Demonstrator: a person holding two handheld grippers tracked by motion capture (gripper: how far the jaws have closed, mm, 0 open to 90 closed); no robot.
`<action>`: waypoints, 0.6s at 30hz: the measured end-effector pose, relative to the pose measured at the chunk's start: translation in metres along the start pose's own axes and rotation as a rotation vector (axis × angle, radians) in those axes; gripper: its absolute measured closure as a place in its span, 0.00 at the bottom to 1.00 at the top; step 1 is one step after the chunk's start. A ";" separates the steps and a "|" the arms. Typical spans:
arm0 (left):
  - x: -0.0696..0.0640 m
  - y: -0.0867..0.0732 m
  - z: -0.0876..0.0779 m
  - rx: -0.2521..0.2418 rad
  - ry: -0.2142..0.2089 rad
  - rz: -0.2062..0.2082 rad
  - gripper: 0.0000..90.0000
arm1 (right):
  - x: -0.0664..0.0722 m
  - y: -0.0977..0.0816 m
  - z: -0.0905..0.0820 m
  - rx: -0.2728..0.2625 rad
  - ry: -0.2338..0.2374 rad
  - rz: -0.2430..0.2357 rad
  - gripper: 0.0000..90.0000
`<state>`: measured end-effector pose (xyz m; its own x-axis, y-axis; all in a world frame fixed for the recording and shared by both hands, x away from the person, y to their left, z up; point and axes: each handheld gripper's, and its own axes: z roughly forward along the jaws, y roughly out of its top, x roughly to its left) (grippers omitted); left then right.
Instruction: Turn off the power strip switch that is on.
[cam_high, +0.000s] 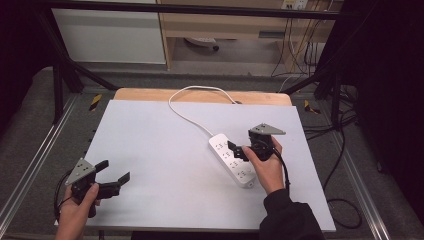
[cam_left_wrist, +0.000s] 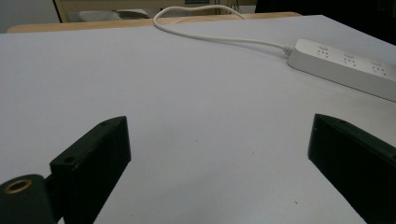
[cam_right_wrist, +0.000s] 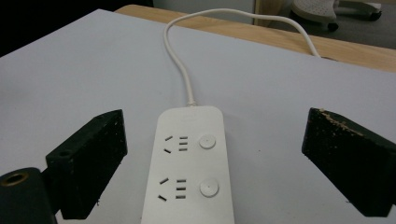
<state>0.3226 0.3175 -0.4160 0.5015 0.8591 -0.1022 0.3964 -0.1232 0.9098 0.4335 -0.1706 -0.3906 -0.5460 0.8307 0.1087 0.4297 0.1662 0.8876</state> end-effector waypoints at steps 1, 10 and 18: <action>0.000 0.000 0.000 0.000 0.001 0.000 0.06 | -0.001 0.001 -0.001 -0.008 0.000 -0.002 0.07; 0.000 0.000 0.000 0.003 0.002 0.003 0.06 | -0.006 0.002 -0.020 -0.038 0.003 -0.016 0.07; 0.000 0.000 0.001 0.004 -0.001 0.000 0.06 | -0.010 0.001 -0.038 -0.053 -0.006 -0.022 0.06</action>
<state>0.3230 0.3170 -0.4166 0.5020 0.8588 -0.1027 0.3996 -0.1250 0.9081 0.4120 -0.1994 -0.3737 -0.5506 0.8303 0.0868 0.3791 0.1560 0.9121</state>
